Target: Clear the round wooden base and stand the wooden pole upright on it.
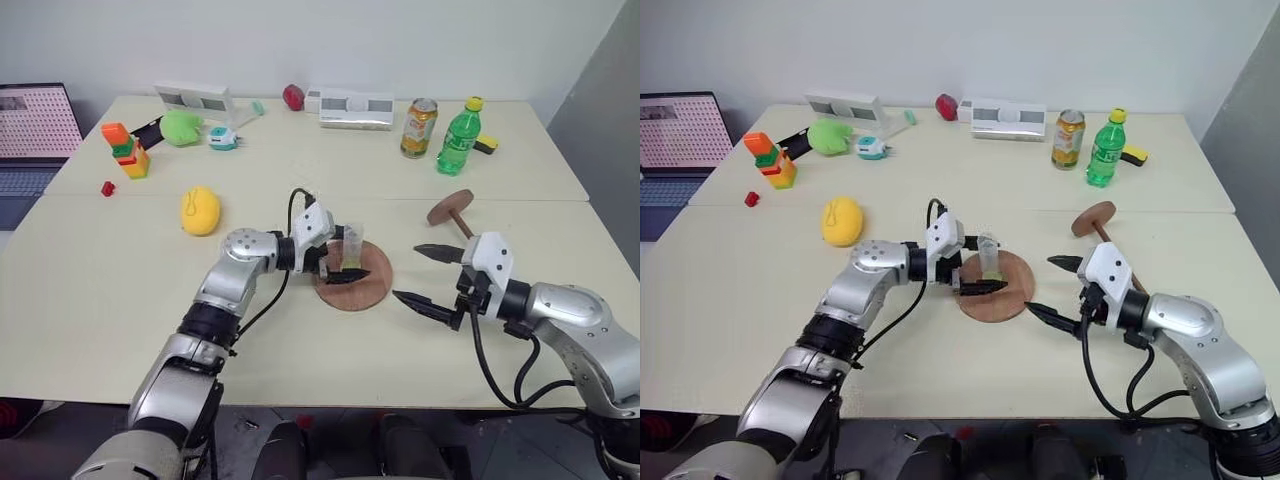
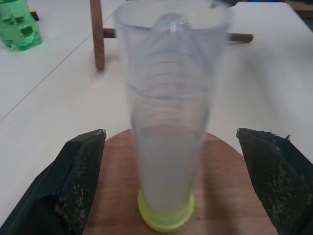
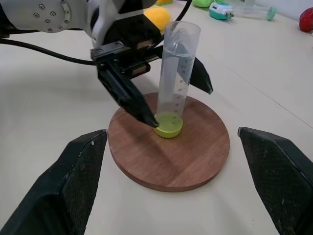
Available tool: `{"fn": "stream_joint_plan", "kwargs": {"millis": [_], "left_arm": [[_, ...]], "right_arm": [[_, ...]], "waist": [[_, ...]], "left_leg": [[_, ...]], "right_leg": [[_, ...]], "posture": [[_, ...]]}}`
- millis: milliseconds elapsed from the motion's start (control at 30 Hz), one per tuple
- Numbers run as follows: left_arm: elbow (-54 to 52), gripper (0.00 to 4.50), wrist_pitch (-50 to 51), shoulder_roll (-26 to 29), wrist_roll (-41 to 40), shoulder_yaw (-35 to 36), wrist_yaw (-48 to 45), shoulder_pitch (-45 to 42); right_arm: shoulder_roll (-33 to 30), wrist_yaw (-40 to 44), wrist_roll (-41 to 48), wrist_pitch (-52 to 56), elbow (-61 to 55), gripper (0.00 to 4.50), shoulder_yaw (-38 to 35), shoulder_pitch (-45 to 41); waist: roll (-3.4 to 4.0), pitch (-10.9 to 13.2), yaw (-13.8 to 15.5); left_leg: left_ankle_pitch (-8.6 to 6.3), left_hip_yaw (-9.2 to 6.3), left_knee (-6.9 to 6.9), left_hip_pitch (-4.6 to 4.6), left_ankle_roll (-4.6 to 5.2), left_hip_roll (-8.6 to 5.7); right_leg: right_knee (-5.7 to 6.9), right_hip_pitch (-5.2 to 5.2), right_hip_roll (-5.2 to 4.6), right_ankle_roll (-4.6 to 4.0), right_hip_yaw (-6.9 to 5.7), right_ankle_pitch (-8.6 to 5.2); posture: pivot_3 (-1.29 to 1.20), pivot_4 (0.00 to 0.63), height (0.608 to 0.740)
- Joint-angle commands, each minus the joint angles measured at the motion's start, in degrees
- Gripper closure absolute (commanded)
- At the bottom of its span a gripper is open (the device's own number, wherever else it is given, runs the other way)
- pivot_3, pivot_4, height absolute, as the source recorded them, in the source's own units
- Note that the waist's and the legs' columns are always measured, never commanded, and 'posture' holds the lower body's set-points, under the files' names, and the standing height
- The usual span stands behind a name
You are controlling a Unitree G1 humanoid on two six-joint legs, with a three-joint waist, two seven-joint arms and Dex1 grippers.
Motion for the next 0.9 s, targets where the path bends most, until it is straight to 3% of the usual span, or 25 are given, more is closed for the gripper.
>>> {"fn": "stream_joint_plan", "kwargs": {"millis": [33, 467, 667, 800, 900], "left_arm": [[2.57, 0.54, -1.68, -1.77, -0.76, 1.72, 0.43, -2.29], [-0.81, 3.25, -0.2, -0.68, -1.88, 2.93, -1.92, -0.07], [2.52, 3.29, 0.03, 0.58, -0.64, 9.29, 10.18, -3.53], [15.72, 3.29, 0.08, 3.17, 2.13, 15.98, 30.15, -10.44], [24.03, 3.29, -0.95, 4.27, 3.86, 17.14, 36.9, -13.71]], "right_arm": [[-0.3, -0.96, 0.97, 0.26, -3.23, 0.0, -1.72, -0.09], [0.33, -1.77, 0.98, 0.38, -2.7, 0.0, -1.52, -1.05], [0.96, -1.73, 0.94, 0.38, -2.07, 0.0, -1.13, -2.06], [1.78, -1.81, 0.75, 0.27, -2.02, 0.0, -0.47, -2.24], [2.15, -1.94, 0.57, 0.26, -2.08, 0.0, -0.2, -2.39]], "waist": [[0.0, 0.0, -0.08], [0.0, 0.0, -0.12], [-0.01, 0.0, -0.16], [-0.03, 0.0, -0.2], [-0.03, 0.0, -0.23]], "left_leg": [[0.0, 0.02, 0.0, 0.0, 0.0, 0.0], [0.08, -0.01, 0.0, 0.0, -0.14, 0.0], [0.07, -0.02, 0.0, 0.01, -0.13, 0.02], [0.05, -0.07, 0.04, -0.01, -0.09, -0.01], [0.0, -0.04, 0.0, 0.01, -0.01, -0.01]], "right_leg": [[0.0, 0.0, -0.01, 0.0, 0.01, 0.0], [0.0, 0.0, -0.01, 0.0, 0.01, 0.0], [0.02, -0.02, -0.01, 0.0, 0.01, 0.0], [0.02, 0.0, -0.01, 0.01, -0.02, 0.0], [0.01, -0.02, -0.01, 0.01, 0.01, 0.0]], "posture": [[0.0, 0.15, 0.74], [0.0, 0.15, 0.74], [0.0, 0.15, 0.74], [0.0, 0.15, 0.74], [0.0, 0.15, 0.74]]}}
